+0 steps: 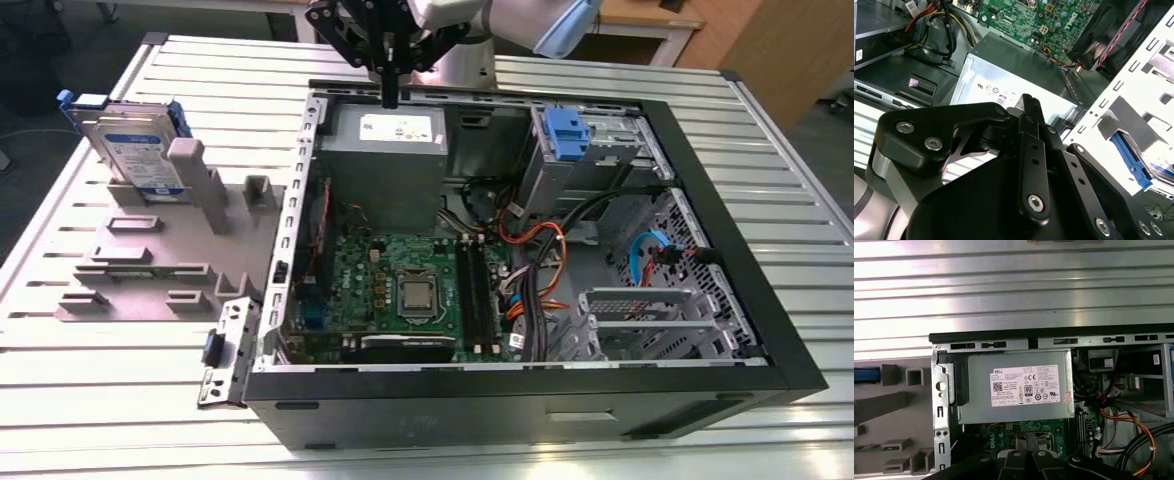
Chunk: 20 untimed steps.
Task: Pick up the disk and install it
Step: 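Reach for the disk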
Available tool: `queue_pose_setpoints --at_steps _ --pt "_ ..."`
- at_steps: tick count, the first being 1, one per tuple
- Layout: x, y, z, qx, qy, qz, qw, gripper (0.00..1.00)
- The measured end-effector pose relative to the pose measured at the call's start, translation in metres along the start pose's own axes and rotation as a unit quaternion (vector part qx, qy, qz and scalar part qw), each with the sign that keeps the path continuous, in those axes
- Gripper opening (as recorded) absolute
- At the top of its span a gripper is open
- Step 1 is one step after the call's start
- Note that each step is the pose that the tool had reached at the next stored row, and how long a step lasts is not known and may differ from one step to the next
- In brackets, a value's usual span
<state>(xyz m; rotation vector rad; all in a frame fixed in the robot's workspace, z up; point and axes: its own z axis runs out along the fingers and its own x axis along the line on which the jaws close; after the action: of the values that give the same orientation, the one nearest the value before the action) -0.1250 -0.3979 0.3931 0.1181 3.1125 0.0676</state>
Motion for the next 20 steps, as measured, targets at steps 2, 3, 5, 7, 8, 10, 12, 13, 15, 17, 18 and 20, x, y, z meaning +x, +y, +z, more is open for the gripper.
queue_pose_setpoints --at_steps 2,3,5,7,8,10,12,13,15,17,18,20 --pt "0.0009 -0.0001 0.0000 0.0000 0.0000 0.000 1.00000 0.11" --pt "0.0016 -0.0002 0.0000 0.0000 0.0000 0.000 1.00000 0.11" --pt "0.0033 -0.0003 -0.0001 0.0000 0.0000 0.000 1.00000 0.11" --pt "0.0052 -0.0004 -0.0002 0.0000 0.0000 0.000 1.00000 0.11" --pt "0.0062 -0.0005 -0.0002 0.0000 0.0000 0.000 1.00000 0.11" --pt "0.0074 -0.0005 -0.0002 0.0000 0.0000 0.000 1.00000 0.11" --pt "0.0075 -0.0006 -0.0002 0.0000 0.0000 0.000 1.00000 0.11" --pt "0.0075 -0.0006 -0.0002 0.0000 0.0000 0.000 1.00000 0.11" --pt "0.0076 -0.0006 -0.0002 0.0000 0.0000 0.000 1.00000 0.11" --pt "0.0076 -0.0006 -0.0002 0.0000 0.0000 0.000 1.00000 0.11" --pt "0.0077 -0.0006 -0.0002 0.0000 0.0000 0.000 1.00000 0.11" --pt "0.0077 -0.0006 -0.0002 0.0000 0.0000 0.000 1.00000 0.11"
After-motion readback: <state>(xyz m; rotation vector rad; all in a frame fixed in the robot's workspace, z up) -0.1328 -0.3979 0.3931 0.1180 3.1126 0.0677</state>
